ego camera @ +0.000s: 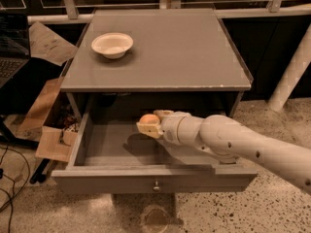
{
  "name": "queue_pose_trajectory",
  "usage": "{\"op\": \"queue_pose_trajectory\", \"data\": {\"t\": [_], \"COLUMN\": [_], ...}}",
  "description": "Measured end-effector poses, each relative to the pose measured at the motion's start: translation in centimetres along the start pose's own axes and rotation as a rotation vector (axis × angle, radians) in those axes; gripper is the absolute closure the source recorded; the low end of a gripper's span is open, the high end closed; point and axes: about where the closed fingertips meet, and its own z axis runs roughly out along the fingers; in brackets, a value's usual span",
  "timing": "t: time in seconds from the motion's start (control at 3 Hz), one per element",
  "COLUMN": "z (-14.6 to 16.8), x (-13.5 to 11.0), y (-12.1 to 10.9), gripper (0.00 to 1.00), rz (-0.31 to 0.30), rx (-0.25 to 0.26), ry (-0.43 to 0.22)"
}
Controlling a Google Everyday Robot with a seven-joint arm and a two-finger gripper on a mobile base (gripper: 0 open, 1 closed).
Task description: Pick orange from top drawer and place on counter
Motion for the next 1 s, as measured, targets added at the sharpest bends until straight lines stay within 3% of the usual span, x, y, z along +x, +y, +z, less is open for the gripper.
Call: {"op": "queue_pose_trajectory", "data": {"t": [0.33,1.0], "z": [-4.3,-10.5], "x": [-1.9,-6.8], "y": [1.0,3.0], "gripper": [1.0,1.0], "rz": [-0.004,-0.087], "rx": [0.023,0.004], "ry": [-0.03,-0.022]}}
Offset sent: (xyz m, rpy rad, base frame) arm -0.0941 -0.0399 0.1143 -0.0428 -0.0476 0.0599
